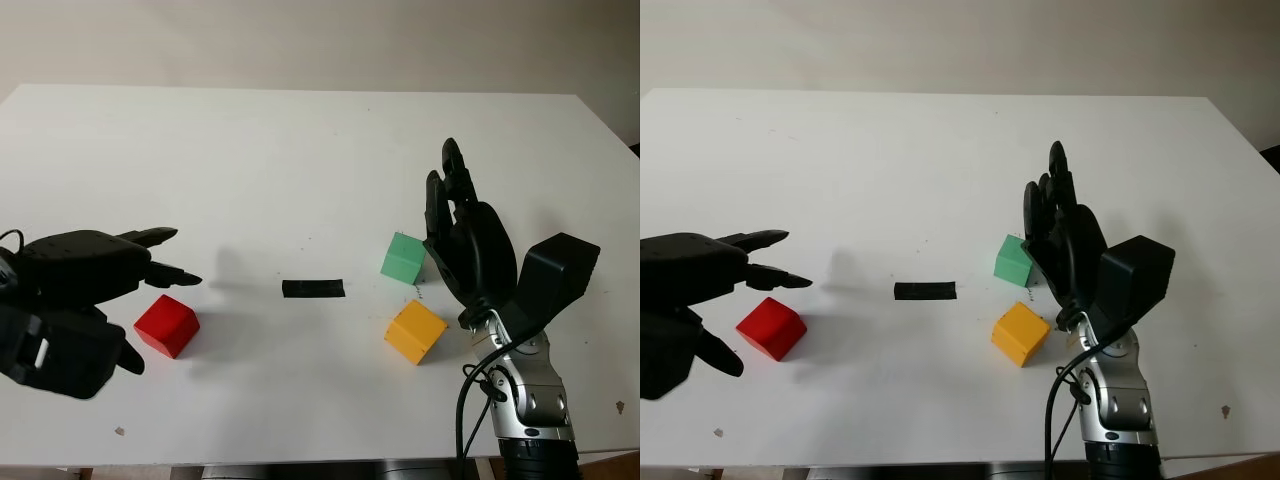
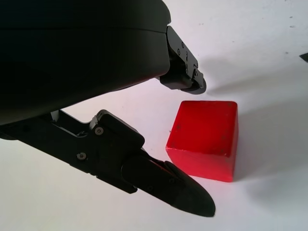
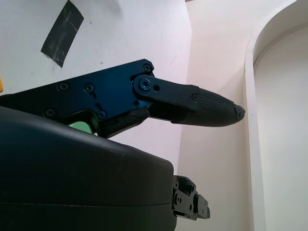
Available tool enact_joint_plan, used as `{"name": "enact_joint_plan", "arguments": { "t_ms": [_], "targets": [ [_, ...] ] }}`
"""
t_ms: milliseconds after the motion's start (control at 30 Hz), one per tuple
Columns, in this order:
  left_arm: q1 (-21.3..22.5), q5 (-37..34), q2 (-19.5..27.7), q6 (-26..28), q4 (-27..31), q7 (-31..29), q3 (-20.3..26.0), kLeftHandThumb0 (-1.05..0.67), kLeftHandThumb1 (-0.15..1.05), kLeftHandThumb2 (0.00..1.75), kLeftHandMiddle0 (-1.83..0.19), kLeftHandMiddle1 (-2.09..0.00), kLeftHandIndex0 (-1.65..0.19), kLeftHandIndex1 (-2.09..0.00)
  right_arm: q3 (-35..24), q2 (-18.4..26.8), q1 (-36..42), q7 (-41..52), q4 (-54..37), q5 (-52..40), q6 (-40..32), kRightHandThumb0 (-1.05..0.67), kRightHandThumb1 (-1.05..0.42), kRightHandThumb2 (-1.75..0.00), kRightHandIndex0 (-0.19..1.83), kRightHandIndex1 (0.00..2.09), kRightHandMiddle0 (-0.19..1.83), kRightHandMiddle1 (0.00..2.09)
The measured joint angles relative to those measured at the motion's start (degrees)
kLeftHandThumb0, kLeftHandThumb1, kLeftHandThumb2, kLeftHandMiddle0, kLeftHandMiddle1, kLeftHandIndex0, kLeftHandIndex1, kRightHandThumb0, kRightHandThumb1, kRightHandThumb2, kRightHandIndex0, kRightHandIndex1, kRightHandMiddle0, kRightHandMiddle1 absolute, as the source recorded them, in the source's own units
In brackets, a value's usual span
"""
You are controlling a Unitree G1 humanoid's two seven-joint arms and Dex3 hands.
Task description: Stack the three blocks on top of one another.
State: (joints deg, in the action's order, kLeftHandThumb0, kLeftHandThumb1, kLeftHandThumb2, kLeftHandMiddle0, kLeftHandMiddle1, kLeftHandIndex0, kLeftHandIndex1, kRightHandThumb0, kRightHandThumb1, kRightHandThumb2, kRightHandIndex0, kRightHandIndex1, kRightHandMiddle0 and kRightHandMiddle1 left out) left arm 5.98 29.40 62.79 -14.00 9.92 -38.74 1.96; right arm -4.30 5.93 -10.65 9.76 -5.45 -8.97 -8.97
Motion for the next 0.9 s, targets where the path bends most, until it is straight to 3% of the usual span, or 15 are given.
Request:
{"name": "enact_joint_plan", "arguments": {
  "t_ms": [200, 233, 300, 367, 733, 900],
  "targets": [
    [-0.2, 2.2, -1.2, -1.9, -0.4, 3.0, -0.4, -0.66, 0.88, 0.06, 0.02, -0.07, -0.5, -0.18, 0.0, 0.2, 0.0, 0.1, 0.0, 0.2, 0.0, -0.7, -1.05, -0.63, -0.19, 0.0, -0.19, 0.0],
    [-0.2, 2.2, -1.4, -2.1, -0.6, 3.2, -0.5, -0.65, 0.89, 0.06, 0.0, -0.06, -0.35, -0.53, 0.0, 0.2, 0.0, 0.1, 0.0, 0.2, 0.0, -0.7, -1.05, -0.63, -0.19, 0.0, -0.19, 0.0],
    [-0.2, 2.8, -1.8, -2.2, -0.7, 3.6, -0.8, -0.63, 0.9, 0.05, -0.04, -0.06, -0.17, -1.01, 0.0, 0.2, 0.1, 0.2, 0.0, 0.1, 0.0, -0.7, -1.05, -0.63, -0.19, 0.0, -0.19, 0.0],
    [-0.2, 3.3, -2.2, -2.3, -0.8, 4.1, -0.8, -0.62, 0.91, 0.05, -0.07, -0.07, -0.15, -1.15, 0.0, 0.2, 0.0, 0.2, 0.0, 0.1, 0.0, -0.7, -1.05, -0.63, -0.19, 0.0, -0.19, 0.0],
    [-0.2, 3.3, -3.3, -3.5, -2.1, 5.9, -0.9, -0.41, 0.97, 0.06, -0.24, -0.09, -0.24, -1.43, 0.0, 0.2, 0.1, 0.2, 0.0, 0.2, 0.2, -0.7, -1.05, -0.63, -0.19, 0.0, -0.19, 0.0],
    [-0.2, 3.0, -3.3, -4.0, -2.3, 5.9, -0.9, -0.35, 0.99, 0.06, -0.26, -0.08, -0.24, -1.45, 0.0, 0.2, 0.0, 0.1, 0.0, 0.2, 0.2, -0.7, -1.05, -0.63, -0.19, 0.0, -0.19, 0.0]
  ]
}}
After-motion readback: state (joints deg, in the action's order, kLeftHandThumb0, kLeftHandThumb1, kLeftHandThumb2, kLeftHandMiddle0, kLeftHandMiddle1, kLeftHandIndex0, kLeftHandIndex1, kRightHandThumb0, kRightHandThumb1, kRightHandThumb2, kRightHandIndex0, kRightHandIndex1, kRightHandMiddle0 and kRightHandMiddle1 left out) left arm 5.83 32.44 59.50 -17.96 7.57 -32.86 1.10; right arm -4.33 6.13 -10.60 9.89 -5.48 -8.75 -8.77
